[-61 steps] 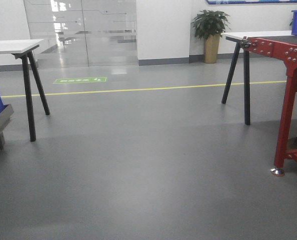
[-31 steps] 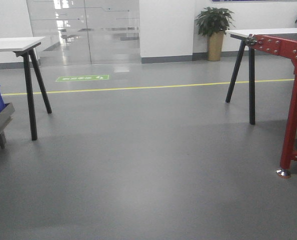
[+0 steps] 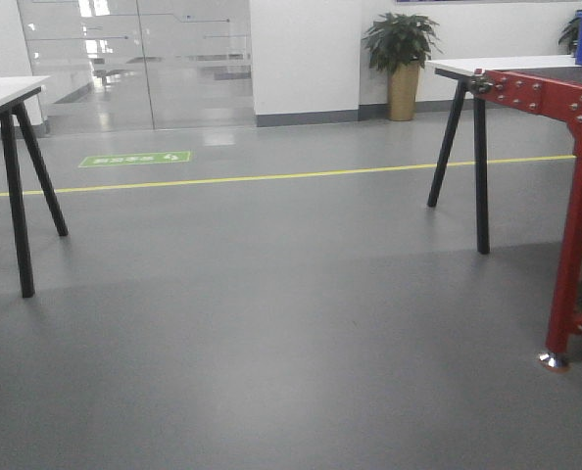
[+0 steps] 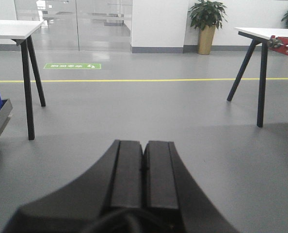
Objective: Grab orange capacitor from left shelf to right conveyor
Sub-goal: 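Drive the base across the room to the red-framed conveyor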
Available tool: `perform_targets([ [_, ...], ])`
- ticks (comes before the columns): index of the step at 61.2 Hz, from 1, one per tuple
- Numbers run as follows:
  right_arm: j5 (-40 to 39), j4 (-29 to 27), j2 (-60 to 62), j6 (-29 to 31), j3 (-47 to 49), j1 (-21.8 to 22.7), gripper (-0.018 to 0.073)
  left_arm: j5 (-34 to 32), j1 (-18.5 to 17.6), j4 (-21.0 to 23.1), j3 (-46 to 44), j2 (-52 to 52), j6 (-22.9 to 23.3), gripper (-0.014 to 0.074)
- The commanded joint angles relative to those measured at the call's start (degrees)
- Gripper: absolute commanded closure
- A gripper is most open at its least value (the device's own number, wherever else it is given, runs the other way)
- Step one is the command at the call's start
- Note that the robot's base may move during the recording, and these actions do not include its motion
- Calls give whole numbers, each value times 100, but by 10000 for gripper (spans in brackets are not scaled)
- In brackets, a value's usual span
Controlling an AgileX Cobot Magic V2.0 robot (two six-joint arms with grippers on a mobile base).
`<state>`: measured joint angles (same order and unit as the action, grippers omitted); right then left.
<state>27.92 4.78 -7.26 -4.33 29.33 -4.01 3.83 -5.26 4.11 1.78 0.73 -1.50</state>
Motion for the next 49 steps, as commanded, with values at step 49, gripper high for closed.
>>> perform_targets([
  [49, -536, 35, -83, 23, 170, 38, 504, -519, 12, 13, -17, 68, 10, 723],
])
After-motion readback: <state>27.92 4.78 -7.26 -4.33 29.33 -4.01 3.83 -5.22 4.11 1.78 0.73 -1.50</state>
